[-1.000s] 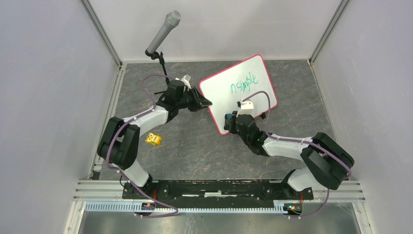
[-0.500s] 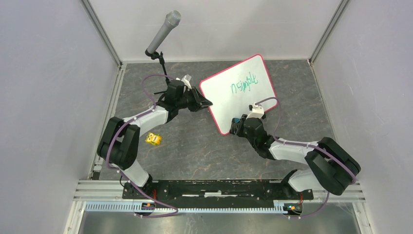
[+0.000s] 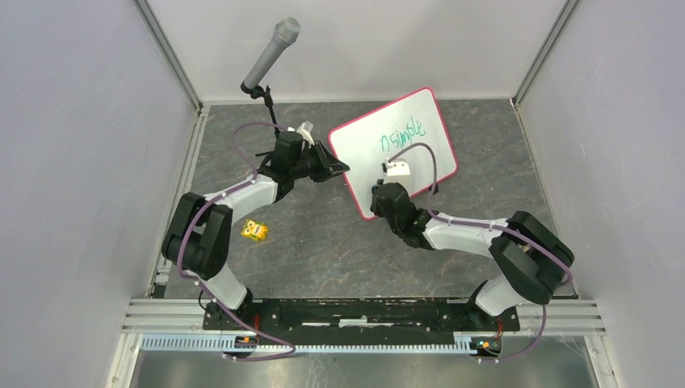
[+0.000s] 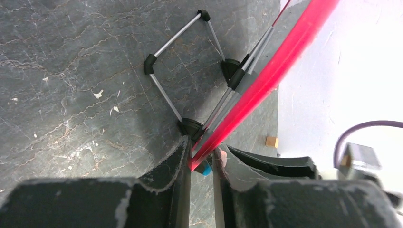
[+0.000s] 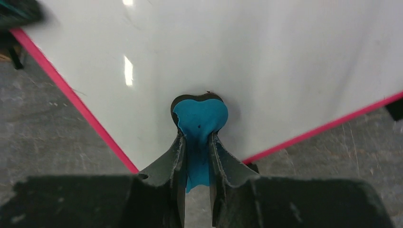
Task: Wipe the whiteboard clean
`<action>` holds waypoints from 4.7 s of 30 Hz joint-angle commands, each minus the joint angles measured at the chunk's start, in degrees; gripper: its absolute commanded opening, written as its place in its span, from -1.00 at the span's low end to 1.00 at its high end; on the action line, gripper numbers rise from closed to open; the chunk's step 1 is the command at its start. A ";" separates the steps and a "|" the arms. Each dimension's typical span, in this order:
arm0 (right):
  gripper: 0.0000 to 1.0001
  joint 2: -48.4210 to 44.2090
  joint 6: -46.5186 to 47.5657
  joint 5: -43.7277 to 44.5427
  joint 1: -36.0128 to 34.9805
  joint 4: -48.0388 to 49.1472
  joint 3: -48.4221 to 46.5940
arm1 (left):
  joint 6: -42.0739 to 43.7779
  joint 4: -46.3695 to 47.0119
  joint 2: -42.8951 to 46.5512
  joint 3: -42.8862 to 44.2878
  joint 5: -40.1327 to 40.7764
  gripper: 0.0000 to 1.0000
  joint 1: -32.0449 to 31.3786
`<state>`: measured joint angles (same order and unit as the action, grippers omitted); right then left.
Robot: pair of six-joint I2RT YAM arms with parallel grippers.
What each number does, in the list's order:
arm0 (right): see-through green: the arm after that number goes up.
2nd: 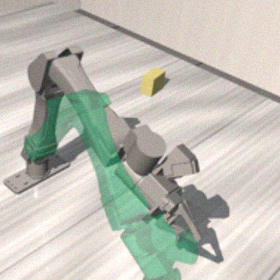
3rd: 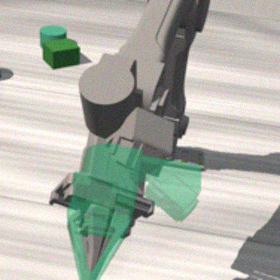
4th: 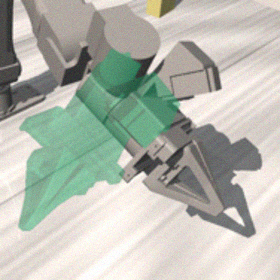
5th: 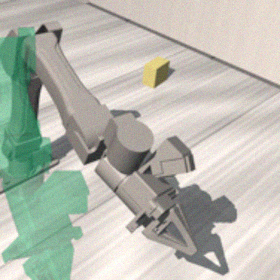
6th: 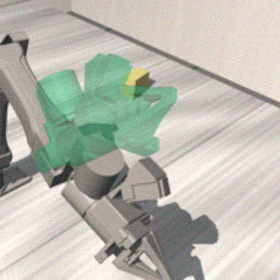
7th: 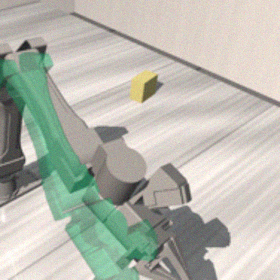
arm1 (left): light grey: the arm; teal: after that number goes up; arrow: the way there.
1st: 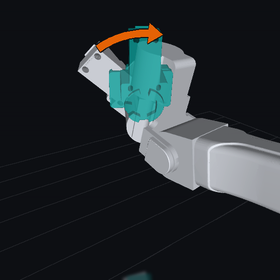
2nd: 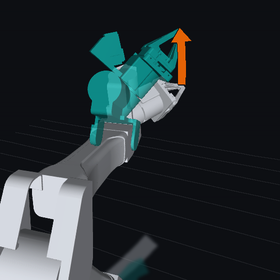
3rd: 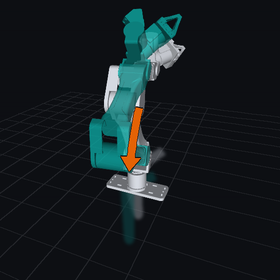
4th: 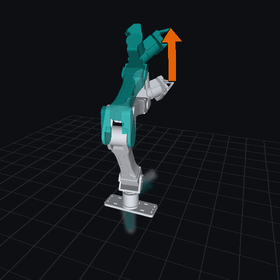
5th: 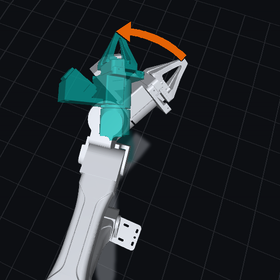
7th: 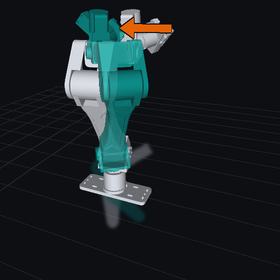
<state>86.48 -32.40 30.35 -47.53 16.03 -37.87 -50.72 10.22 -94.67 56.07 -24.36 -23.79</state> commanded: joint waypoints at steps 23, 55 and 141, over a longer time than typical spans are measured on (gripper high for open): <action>-0.56 16.13 18.45 -6.70 11.30 11.33 -22.59 | 8.01 -14.92 -1.54 7.08 6.10 -0.87 -0.45; -0.56 13.88 24.02 -15.25 14.21 10.54 -27.15 | 12.21 -1.98 -1.52 6.25 0.04 0.30 -1.17; -0.55 16.00 13.93 -17.50 19.44 4.13 -22.05 | 24.01 -13.05 1.49 8.35 16.48 -0.95 -4.61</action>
<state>98.78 -14.20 17.96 -33.63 26.98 -58.85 -32.97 -0.25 -94.87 63.13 -11.90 -28.23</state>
